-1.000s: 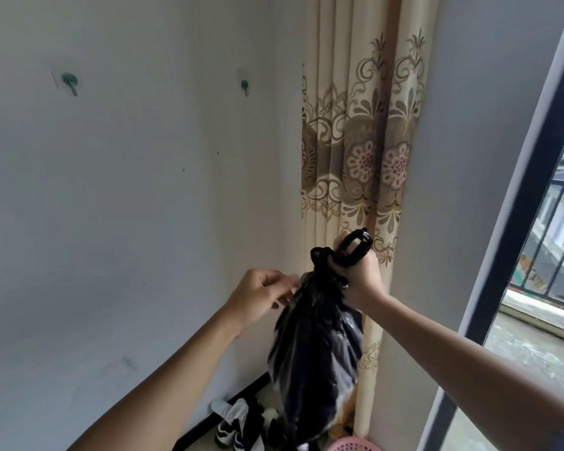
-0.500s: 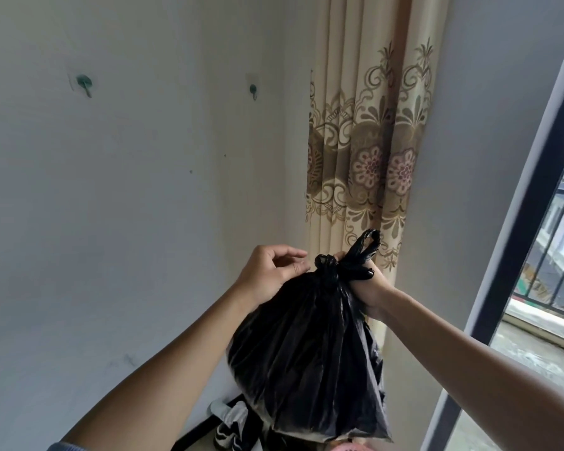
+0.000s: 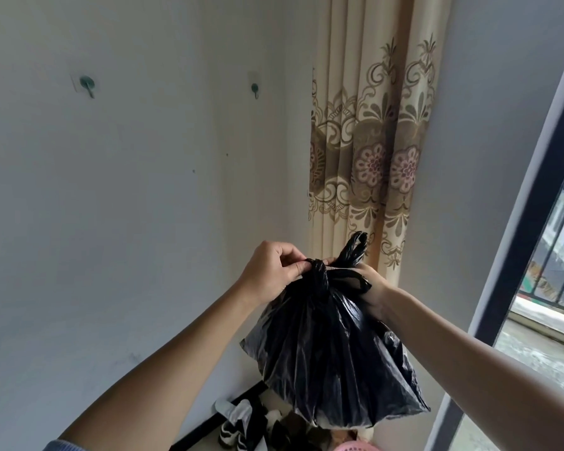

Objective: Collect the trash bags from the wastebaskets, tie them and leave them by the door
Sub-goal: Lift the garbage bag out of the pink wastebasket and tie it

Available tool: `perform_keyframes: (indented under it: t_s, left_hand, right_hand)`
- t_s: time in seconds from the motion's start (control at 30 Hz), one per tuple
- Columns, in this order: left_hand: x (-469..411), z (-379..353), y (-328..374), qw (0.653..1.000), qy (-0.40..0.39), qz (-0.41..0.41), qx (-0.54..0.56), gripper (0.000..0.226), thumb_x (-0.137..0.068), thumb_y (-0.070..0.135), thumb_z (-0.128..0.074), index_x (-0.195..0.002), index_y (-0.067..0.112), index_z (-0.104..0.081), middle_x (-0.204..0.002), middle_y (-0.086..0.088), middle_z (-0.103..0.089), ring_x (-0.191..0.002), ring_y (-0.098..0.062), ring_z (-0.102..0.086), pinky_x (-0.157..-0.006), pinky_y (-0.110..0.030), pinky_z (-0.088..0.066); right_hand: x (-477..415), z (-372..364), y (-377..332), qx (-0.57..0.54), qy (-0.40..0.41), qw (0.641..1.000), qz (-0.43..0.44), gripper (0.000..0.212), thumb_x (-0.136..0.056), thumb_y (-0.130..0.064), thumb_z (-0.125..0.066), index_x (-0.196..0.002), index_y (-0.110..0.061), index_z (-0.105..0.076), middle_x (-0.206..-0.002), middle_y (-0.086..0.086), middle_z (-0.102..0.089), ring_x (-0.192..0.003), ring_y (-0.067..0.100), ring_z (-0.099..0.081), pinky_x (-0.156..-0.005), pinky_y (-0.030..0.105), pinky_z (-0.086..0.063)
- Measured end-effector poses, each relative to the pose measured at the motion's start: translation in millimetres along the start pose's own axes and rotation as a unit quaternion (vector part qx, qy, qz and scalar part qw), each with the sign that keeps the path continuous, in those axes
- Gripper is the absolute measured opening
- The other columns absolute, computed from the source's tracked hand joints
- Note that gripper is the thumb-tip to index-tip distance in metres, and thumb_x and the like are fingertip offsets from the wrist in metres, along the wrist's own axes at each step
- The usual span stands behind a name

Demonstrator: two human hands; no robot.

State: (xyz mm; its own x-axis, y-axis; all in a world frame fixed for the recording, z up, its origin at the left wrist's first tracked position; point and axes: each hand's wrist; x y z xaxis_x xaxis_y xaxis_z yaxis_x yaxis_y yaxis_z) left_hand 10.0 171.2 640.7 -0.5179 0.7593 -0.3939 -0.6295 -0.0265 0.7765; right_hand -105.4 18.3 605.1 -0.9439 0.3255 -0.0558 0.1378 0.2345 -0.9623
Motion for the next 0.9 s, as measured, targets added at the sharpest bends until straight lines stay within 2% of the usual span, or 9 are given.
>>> perform_keyframes:
  t_s: [0.07,0.17,0.3,0.47,0.6,0.67,0.8,0.87,0.9]
  left_hand:
    - [-1.4,2.5,-0.9,1.0,0.004,0.004,0.01,0.01,-0.082,0.012,-0.075,-0.079,0.003,-0.072,-0.072,-0.013,-0.07,-0.063,-0.015,-0.057,-0.063,-0.029,-0.048]
    - [-1.6,5.7,-3.3,1.0,-0.001,0.01,0.021,0.008,-0.081,0.005,-0.074,-0.074,0.008,-0.069,-0.071,-0.008,-0.069,-0.066,-0.017,-0.06,-0.068,-0.032,-0.052]
    - [0.8,6.3,-10.8,0.999,-0.021,0.026,0.019,0.009,-0.081,0.004,-0.073,-0.075,0.009,-0.069,-0.071,-0.004,-0.067,-0.067,-0.014,-0.06,-0.069,-0.028,-0.05]
    - [5.1,17.6,-24.8,0.999,-0.012,0.045,0.01,0.005,-0.082,0.004,-0.073,-0.078,0.006,-0.069,-0.074,-0.008,-0.066,-0.069,-0.016,-0.059,-0.07,-0.028,-0.049]
    - [10.6,23.1,-38.7,0.998,-0.006,0.067,0.001,0.009,-0.083,0.003,-0.072,-0.076,0.009,-0.068,-0.07,-0.003,-0.064,-0.066,-0.012,-0.055,-0.067,-0.024,-0.046]
    - [12.7,19.9,-43.8,0.997,0.007,0.076,0.005,0.006,-0.083,0.003,-0.071,-0.078,0.004,-0.069,-0.073,-0.012,-0.065,-0.068,-0.017,-0.055,-0.068,-0.028,-0.045]
    - [13.5,12.3,-49.8,0.996,0.02,0.09,0.013,0.003,-0.082,0.003,-0.071,-0.08,0.002,-0.069,-0.085,-0.022,-0.071,-0.075,-0.026,-0.062,-0.076,-0.034,-0.05]
    - [13.8,9.5,-52.3,0.995,0.018,0.094,0.013,0.001,-0.082,0.005,-0.072,-0.082,0.004,-0.072,-0.085,-0.016,-0.074,-0.081,-0.028,-0.068,-0.079,-0.033,-0.053]
    - [14.4,8.6,-54.0,0.995,0.018,0.098,0.011,0.002,-0.082,0.007,-0.073,-0.083,0.005,-0.072,-0.085,-0.014,-0.074,-0.083,-0.027,-0.069,-0.079,-0.032,-0.054]
  right_hand:
    - [2.3,4.1,-3.2,-0.018,-0.015,1.0,-0.011,0.024,-0.068,-0.016,-0.08,-0.087,-0.003,-0.075,-0.082,0.015,-0.07,-0.072,0.022,-0.068,-0.067,0.026,-0.058]
    - [2.3,9.0,-7.5,-0.024,0.023,0.999,-0.009,0.022,-0.074,-0.014,-0.077,-0.089,0.001,-0.075,-0.092,0.018,-0.073,-0.079,0.025,-0.072,-0.069,0.029,-0.06]
    - [5.9,11.4,-10.4,0.054,0.081,0.995,0.017,0.026,-0.084,-0.015,-0.069,-0.097,0.007,-0.069,-0.089,0.018,-0.074,-0.075,0.024,-0.072,-0.055,0.028,-0.057]
    - [9.2,24.4,-11.5,0.072,0.154,0.985,0.019,0.012,-0.09,-0.013,-0.066,-0.086,-0.003,-0.071,-0.078,0.011,-0.074,-0.06,0.017,-0.068,-0.052,0.026,-0.055]
    - [12.2,34.8,-9.4,0.092,0.173,0.981,0.012,0.016,-0.092,-0.015,-0.064,-0.083,-0.007,-0.075,-0.081,0.013,-0.074,-0.062,0.016,-0.068,-0.052,0.025,-0.055]
    - [10.9,34.5,-6.2,0.097,0.183,0.978,0.002,0.016,-0.092,-0.016,-0.064,-0.084,-0.008,-0.075,-0.084,0.013,-0.075,-0.066,0.016,-0.07,-0.053,0.025,-0.055]
    - [5.1,23.8,-11.7,-0.054,0.159,0.985,-0.034,0.016,-0.097,-0.015,-0.054,-0.092,-0.008,-0.067,-0.096,0.011,-0.075,-0.088,0.021,-0.072,-0.064,0.032,-0.056]
    - [3.4,14.7,-18.6,-0.115,0.123,0.985,-0.047,0.015,-0.098,-0.013,-0.046,-0.097,-0.009,-0.06,-0.079,0.006,-0.069,-0.079,0.022,-0.071,-0.059,0.031,-0.052]
    - [3.3,10.1,-20.4,-0.078,0.112,0.989,-0.057,0.012,-0.097,-0.011,-0.046,-0.101,-0.009,-0.057,-0.069,0.004,-0.061,-0.067,0.021,-0.066,-0.053,0.028,-0.049]
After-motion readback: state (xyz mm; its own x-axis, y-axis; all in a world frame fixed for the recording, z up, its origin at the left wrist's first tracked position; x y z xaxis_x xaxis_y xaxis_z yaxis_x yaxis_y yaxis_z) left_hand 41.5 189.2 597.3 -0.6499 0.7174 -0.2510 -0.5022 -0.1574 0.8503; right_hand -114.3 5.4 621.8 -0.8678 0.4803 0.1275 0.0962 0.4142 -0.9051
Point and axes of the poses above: each hand's wrist, its own x-axis away from the middle knuckle, its own z-axis out of the back of the hand, y = z × x
